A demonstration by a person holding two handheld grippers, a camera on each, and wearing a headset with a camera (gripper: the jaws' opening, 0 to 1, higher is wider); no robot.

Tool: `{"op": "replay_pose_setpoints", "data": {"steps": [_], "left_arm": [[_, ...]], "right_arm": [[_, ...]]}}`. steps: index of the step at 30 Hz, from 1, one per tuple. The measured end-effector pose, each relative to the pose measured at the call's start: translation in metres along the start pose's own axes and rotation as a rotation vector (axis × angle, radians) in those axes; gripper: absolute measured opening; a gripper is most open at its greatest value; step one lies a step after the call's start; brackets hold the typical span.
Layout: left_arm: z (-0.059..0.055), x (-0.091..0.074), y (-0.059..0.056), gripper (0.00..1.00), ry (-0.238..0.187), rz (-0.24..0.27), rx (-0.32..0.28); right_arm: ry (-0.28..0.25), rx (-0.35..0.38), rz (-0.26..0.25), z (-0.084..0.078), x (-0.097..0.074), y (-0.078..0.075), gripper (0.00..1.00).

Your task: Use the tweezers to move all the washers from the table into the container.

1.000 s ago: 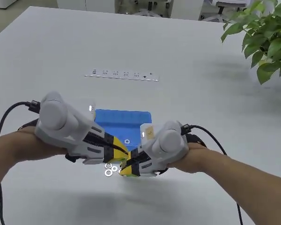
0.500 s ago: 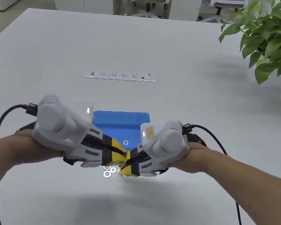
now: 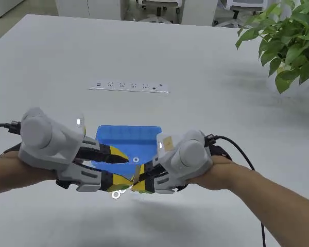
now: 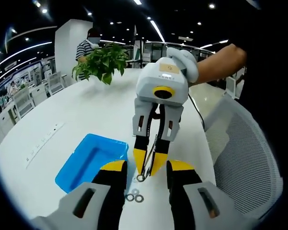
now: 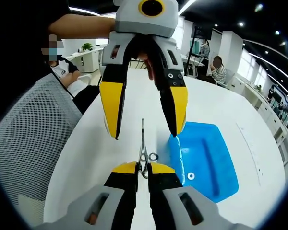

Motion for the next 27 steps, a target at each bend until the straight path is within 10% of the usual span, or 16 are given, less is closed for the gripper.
{"op": "replay_pose_setpoints", "data": {"steps": [27], "left_arm": [[-0.003, -0.027, 0.007, 0.89, -0.096, 0.119, -0.132]], "right_arm": [[-0.012, -0.007, -0.026, 0.023, -0.024, -0.035, 0.09]]}}
Point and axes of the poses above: the centre of the closed fingertips' face, and the gripper's own axes: x roughly forward along the fingers, y roughly to its left, z roughly out of its top, the point moved 2 cm from there along -x, roughly backward along the fingers, and after that the axes turned 6 degrees about -z, right-handed, at the moved point
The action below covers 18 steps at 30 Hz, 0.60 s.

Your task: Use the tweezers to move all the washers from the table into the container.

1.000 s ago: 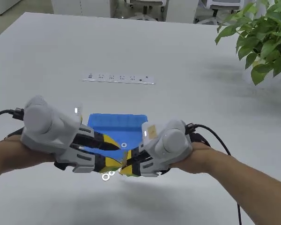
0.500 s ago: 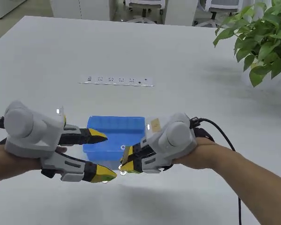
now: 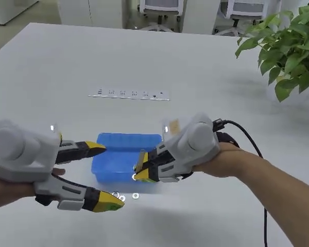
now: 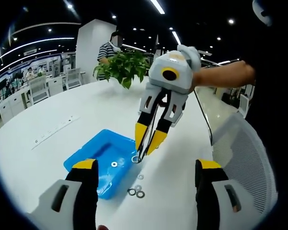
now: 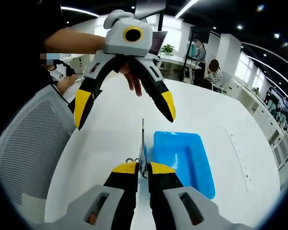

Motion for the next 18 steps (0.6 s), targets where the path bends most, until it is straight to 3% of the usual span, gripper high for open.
{"op": "replay_pose_setpoints", "data": {"steps": [11, 18], "left_arm": [[0.004, -0.004, 0.004, 0.99, -0.025, 0.003, -0.009], [0.011, -0.004, 0.012, 0.99, -0.034, 0.009, -0.003]], "right_arm": [[0.010, 0.007, -0.037, -0.005, 0.003, -0.022, 0.09], [0.023, 0.019, -0.057, -0.012, 0.012, -0.031, 0.09]]}}
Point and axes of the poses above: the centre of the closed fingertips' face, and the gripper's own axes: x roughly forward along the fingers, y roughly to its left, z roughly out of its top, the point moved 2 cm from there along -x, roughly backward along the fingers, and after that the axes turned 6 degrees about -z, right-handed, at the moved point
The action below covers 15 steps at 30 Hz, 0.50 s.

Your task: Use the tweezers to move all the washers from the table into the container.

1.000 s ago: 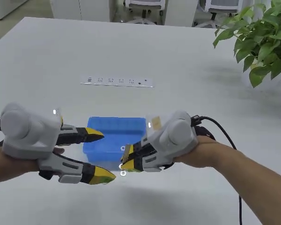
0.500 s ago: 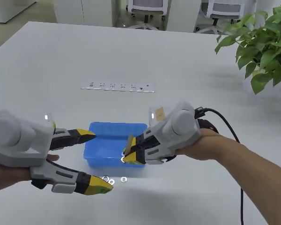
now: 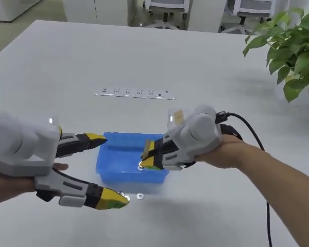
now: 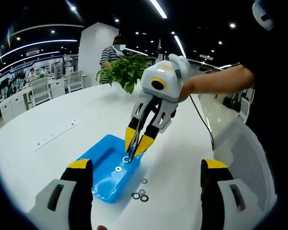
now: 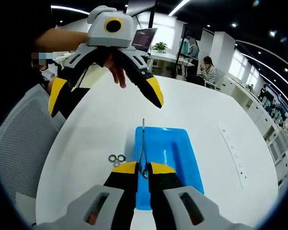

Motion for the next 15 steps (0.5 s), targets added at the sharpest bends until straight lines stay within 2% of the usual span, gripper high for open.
{"op": "replay_pose_setpoints", "data": {"steps": [15], "left_arm": [[0.000, 0.005, 0.012, 0.97, 0.007, 0.000, -0.004]], "right_arm": [[0.041, 0.023, 0.003, -0.023, 0.018, -0.011, 0.09]]}}
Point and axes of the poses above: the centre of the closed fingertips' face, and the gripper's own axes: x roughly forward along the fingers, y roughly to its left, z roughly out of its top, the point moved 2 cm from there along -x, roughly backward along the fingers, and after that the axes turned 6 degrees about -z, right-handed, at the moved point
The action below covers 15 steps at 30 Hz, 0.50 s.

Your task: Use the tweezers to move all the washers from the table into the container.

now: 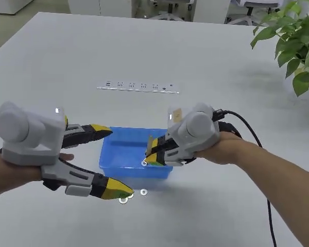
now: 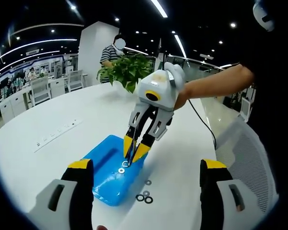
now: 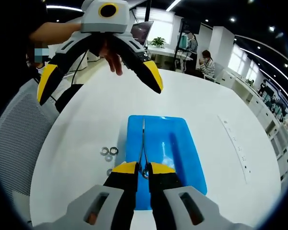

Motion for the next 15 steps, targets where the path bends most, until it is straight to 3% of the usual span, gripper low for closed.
{"op": "replay_pose_setpoints", "data": {"steps": [15], "left_arm": [[0.004, 0.015, 0.014, 0.88, 0.011, -0.013, 0.006]], "right_arm": [[0.029, 0.024, 0.013, -0.018, 0.009, -0.007, 0.09]]}}
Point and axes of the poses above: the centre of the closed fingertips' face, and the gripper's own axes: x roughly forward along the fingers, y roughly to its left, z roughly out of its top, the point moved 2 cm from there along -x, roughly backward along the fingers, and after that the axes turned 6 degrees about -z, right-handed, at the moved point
